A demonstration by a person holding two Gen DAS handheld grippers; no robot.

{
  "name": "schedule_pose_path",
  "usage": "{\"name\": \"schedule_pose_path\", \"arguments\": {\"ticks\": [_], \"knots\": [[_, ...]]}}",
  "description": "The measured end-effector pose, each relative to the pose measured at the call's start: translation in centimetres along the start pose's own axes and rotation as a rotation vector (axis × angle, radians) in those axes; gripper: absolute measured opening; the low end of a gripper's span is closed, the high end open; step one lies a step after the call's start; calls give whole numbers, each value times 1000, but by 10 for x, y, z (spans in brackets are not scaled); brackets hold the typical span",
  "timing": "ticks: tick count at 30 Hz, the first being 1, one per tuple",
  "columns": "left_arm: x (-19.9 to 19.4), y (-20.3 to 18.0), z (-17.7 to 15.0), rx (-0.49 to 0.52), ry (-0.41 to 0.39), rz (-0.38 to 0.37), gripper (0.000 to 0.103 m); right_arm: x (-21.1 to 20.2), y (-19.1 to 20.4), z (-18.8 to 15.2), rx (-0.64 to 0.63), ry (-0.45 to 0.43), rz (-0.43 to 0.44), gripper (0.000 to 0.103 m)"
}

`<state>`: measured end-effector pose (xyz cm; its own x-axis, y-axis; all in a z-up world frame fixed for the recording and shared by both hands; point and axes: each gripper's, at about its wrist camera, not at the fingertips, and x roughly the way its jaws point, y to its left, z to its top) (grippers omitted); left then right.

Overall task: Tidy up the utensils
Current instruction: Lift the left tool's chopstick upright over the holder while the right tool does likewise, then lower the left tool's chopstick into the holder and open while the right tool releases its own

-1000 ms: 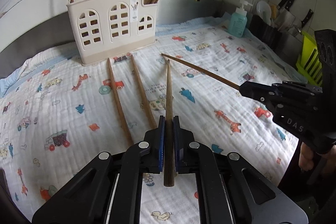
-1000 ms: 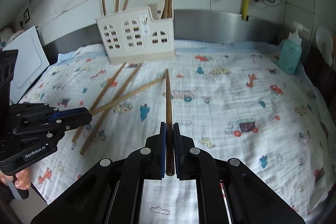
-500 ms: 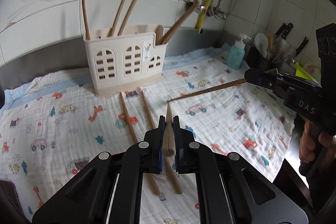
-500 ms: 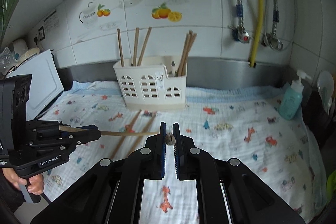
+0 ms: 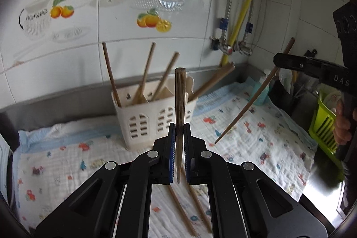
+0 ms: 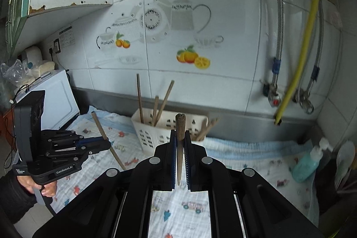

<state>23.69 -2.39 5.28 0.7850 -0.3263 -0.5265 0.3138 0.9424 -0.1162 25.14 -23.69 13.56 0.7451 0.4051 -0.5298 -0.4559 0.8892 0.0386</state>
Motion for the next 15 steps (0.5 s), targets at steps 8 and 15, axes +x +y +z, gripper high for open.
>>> {"name": "schedule_pose_path", "arguments": {"ticks": [8, 15], "knots": [[-17, 16, 64, 33, -95, 68, 6, 14, -4, 52, -13, -30, -10, 7], [-24, 23, 116, 62, -189, 129, 6, 36, -13, 81, 23, -61, -17, 7]]}}
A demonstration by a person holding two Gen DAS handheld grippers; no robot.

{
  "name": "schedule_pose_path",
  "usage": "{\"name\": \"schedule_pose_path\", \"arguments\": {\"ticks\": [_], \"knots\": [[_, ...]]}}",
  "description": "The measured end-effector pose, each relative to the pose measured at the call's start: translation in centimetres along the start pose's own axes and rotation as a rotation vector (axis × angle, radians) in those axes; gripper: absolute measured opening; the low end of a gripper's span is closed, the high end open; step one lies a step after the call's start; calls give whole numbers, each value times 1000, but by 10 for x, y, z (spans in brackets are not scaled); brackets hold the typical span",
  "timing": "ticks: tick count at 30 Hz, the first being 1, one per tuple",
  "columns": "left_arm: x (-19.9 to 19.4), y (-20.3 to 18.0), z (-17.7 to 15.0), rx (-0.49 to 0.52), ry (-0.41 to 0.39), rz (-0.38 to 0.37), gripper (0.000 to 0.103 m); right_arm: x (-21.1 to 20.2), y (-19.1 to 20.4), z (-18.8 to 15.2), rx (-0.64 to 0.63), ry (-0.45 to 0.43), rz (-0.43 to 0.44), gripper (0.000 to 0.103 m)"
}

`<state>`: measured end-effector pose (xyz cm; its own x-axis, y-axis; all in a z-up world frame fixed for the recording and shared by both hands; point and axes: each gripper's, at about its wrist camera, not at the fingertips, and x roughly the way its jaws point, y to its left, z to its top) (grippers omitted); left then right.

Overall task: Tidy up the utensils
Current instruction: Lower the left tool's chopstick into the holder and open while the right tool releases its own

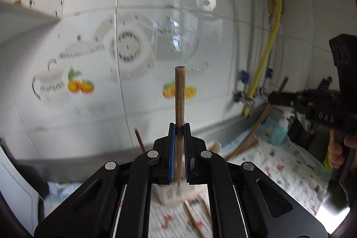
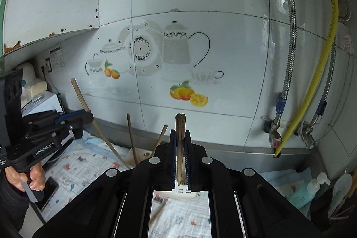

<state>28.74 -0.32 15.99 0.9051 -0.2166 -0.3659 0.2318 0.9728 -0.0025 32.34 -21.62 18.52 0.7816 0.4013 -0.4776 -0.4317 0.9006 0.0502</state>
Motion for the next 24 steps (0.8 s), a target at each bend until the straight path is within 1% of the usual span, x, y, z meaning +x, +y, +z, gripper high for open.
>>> {"name": "schedule_pose_path", "arguments": {"ticks": [2, 5, 8, 14, 18, 19, 21, 22, 24], "knots": [[7, 3, 8, 1, -14, 16, 6, 9, -2, 4, 8, -1, -7, 7], [19, 3, 10, 5, -16, 40, 6, 23, -6, 5, 17, 10, -20, 7], [40, 8, 2, -17, 27, 42, 6, 40, -7, -2, 20, 38, -27, 7], [65, 17, -25, -53, 110, 41, 6, 62, -8, -20, 24, 83, -28, 7], [71, 21, -34, -67, 138, 34, 7, 72, -9, -30, 27, 111, -26, 7], [71, 22, -35, -74, 140, 44, 8, 74, -9, -31, 27, 114, -28, 7], [70, 22, -35, -82, 139, 31, 8, 75, -8, -33, 21, 115, -34, 7], [68, 21, -35, -80, 135, 37, 8, 74, -7, -34, 21, 114, -38, 8], [63, 22, -35, -86, 129, 30, 8, 70, -7, -34, 16, 106, -44, 14]]}}
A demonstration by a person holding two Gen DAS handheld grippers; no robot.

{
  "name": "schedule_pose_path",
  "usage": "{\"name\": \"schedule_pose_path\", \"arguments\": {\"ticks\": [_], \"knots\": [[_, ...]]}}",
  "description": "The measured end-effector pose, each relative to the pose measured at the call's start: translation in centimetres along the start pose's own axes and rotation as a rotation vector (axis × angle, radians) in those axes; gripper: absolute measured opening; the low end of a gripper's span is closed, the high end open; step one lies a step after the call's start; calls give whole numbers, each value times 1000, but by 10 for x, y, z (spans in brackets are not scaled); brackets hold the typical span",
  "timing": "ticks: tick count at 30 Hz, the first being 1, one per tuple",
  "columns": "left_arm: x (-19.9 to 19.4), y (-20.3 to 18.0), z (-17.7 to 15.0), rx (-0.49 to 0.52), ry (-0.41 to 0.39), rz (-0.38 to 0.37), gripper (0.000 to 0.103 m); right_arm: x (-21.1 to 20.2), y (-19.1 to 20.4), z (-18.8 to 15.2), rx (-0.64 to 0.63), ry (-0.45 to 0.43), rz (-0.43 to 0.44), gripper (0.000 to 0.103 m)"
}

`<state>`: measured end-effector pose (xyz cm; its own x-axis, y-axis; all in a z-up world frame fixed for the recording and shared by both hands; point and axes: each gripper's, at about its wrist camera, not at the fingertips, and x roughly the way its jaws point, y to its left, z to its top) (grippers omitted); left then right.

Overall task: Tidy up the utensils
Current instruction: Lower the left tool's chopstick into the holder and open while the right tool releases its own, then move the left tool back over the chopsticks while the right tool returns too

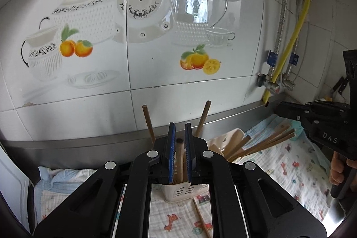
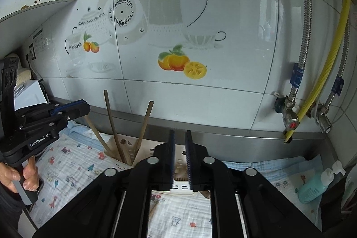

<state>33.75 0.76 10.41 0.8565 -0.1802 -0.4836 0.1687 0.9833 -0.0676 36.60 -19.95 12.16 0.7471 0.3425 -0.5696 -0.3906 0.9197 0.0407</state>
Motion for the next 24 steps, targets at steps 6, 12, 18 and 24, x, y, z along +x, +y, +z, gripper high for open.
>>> {"name": "schedule_pose_path", "arguments": {"ticks": [6, 12, 18, 24], "knots": [[-33, 1, -4, -5, -54, 14, 29, -33, 4, -10, -4, -49, -21, 20], [-68, -1, -33, -6, -73, 22, 37, -61, 23, -58, -5, -37, -12, 20], [-85, -3, -85, -25, -27, 39, 50, -62, 44, -123, 32, 46, 25, 20], [-85, -2, -137, -50, 37, 71, 66, -47, 68, -185, 60, 147, 35, 20]]}}
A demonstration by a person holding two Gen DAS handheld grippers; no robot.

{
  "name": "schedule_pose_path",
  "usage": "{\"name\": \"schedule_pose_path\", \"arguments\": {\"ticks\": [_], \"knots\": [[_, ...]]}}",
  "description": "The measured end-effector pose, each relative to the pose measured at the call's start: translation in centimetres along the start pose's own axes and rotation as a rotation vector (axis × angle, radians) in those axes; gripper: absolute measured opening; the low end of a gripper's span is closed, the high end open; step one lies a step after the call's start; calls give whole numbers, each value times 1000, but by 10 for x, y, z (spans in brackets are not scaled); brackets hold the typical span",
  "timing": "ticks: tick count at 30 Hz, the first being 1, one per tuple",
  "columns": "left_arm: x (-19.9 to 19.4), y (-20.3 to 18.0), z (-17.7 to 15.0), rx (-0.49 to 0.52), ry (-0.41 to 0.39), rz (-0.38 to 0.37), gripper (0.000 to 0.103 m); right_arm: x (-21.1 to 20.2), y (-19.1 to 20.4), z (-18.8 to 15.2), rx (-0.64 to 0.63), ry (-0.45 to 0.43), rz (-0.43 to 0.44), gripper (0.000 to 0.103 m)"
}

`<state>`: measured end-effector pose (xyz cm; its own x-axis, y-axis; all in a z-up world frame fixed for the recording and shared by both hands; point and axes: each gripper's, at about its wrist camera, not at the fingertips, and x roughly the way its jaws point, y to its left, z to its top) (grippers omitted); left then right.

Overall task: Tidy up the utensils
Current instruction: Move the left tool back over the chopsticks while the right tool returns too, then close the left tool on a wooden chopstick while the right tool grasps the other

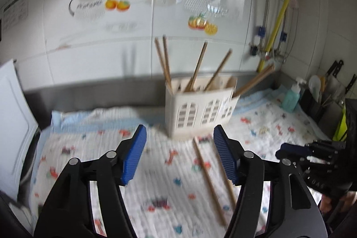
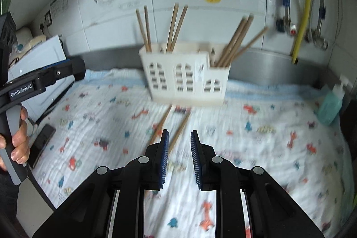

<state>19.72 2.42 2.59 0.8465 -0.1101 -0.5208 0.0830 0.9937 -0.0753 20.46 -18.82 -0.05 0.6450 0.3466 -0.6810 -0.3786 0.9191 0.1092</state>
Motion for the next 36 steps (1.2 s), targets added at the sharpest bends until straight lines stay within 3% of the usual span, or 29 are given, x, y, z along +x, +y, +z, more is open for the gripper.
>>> {"name": "schedule_pose_path", "arguments": {"ticks": [13, 26, 36], "knots": [[13, 30, -63, -108, 113, 73, 72, 48, 29, -57, 104, 141, 51, 19], [18, 44, -82, -147, 143, 76, 72, 86, 36, -67, 164, 203, -7, 13], [21, 42, -92, -162, 161, 82, 72, 87, 40, -67, 162, 177, -73, 8]]}}
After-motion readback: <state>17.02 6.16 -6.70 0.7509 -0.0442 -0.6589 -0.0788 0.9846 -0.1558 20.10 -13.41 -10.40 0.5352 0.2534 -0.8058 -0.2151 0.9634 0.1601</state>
